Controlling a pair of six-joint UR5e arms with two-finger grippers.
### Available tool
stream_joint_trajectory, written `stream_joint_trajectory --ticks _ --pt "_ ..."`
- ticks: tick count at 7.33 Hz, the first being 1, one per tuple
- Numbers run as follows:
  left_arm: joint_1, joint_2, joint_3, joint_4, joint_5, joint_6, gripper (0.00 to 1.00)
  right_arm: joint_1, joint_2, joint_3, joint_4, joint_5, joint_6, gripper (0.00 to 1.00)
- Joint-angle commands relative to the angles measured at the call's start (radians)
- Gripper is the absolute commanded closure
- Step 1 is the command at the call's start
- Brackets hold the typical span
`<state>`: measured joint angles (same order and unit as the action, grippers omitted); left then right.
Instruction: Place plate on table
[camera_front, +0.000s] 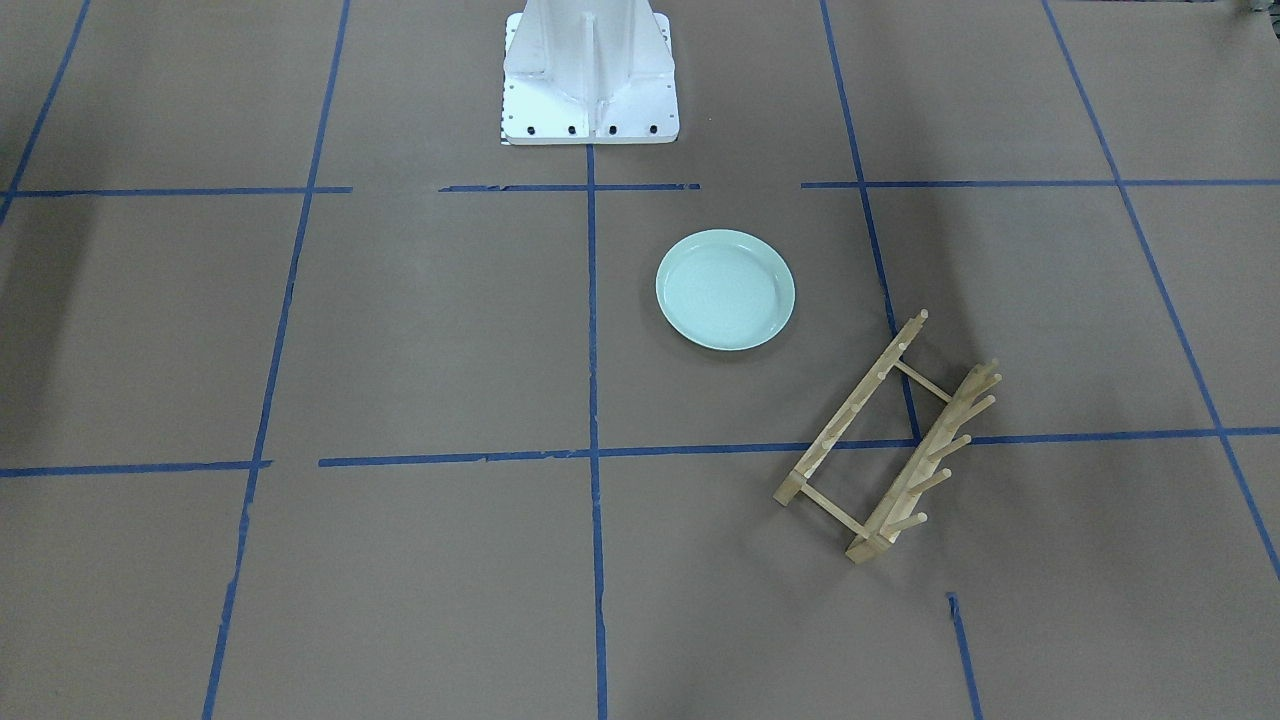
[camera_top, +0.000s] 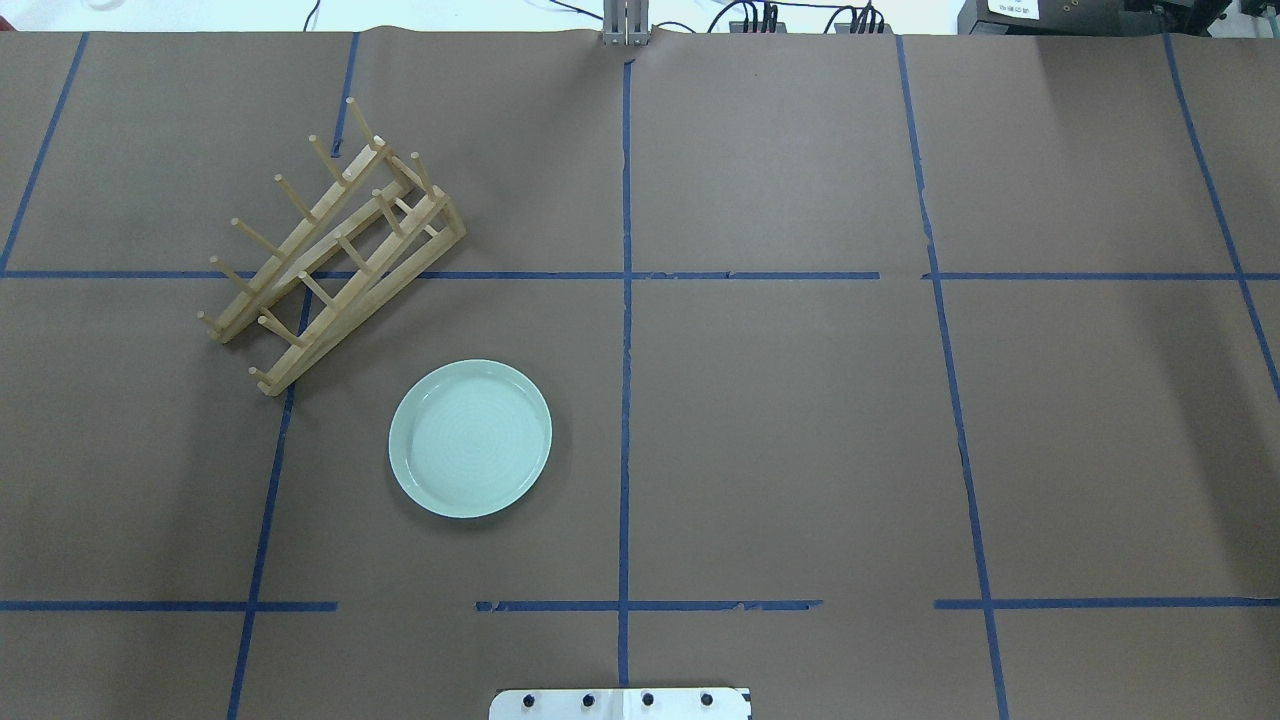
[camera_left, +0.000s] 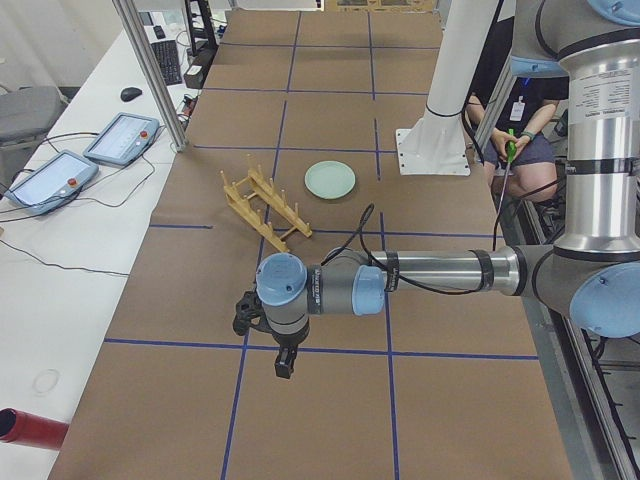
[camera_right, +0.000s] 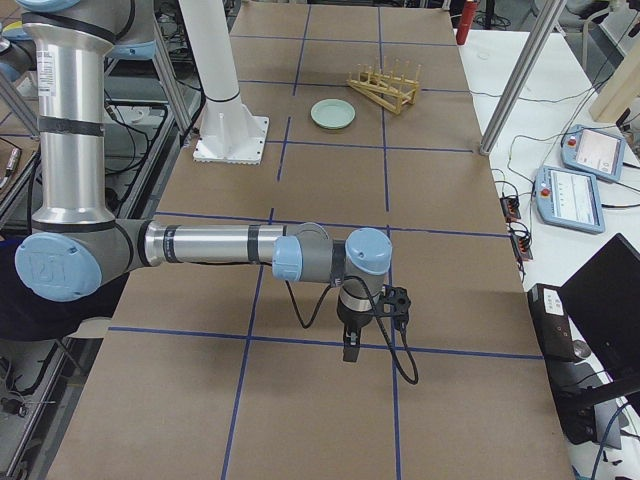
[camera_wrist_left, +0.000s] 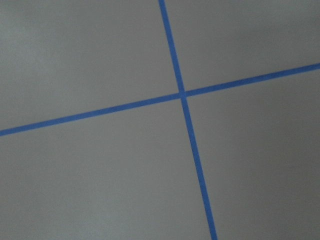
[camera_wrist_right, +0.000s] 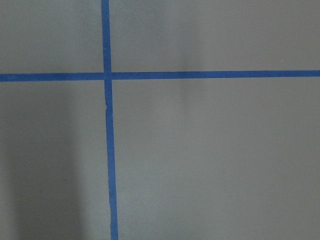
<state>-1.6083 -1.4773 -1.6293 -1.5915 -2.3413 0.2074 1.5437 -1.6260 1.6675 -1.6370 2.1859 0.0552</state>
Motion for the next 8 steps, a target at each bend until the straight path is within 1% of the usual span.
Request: stream_joint_trajectory --ticks 1,4,5,6,8 --pt "0.001 -0.004 0.028 -0.047 -0.006 -0.054 0.00 0.000 0.000 0.000 0.000 0.000 0.000 0.00" --pt "0.001 -0.008 0.025 -0.038 -0.001 -0.059 0.00 0.000 0.000 0.000 0.000 0.000 0.000 0.00" --pt "0.001 -0.005 0.025 -0.035 -0.003 -0.086 0.00 0.000 0.000 0.000 0.000 0.000 0.000 0.00" --pt "0.001 -0.006 0.019 -0.036 -0.001 -0.170 0.00 0.000 0.000 0.000 0.000 0.000 0.000 0.00" --pt "0.001 -0.003 0.013 -0.036 -0.001 -0.174 0.00 0.000 0.000 0.000 0.000 0.000 0.000 0.00"
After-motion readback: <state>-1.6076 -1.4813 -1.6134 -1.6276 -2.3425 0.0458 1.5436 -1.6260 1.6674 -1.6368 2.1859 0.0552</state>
